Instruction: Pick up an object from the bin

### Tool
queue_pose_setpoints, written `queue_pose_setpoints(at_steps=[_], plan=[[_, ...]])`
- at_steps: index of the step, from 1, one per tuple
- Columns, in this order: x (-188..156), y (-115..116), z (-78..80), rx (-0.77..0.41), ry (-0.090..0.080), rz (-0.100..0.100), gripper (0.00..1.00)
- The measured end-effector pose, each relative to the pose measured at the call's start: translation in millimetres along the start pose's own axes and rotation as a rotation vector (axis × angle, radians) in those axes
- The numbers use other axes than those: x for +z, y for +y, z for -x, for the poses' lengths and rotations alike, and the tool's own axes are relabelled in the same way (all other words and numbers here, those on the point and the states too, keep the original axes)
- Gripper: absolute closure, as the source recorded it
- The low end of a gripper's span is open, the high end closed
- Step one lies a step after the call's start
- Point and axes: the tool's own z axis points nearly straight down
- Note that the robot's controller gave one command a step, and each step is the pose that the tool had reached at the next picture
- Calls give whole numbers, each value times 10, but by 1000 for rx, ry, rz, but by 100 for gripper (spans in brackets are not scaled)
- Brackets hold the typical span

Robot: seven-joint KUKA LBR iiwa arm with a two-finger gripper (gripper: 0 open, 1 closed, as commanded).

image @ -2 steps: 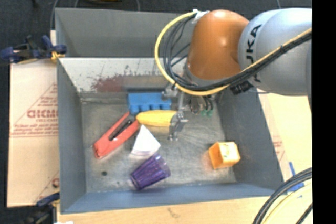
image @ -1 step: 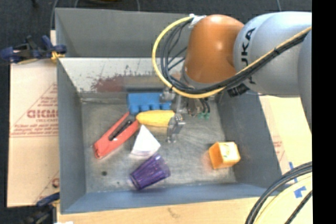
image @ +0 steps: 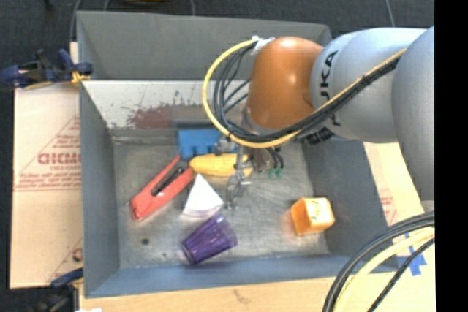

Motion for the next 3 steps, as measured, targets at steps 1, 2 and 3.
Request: queue_pose_setpoints(at_steps=[1, 2, 3], plan=[[442, -287, 599, -277, -14, 2, 100], [442, -287, 599, -276, -14, 2, 100], [50, -293, 567, -295, -1, 1, 100]])
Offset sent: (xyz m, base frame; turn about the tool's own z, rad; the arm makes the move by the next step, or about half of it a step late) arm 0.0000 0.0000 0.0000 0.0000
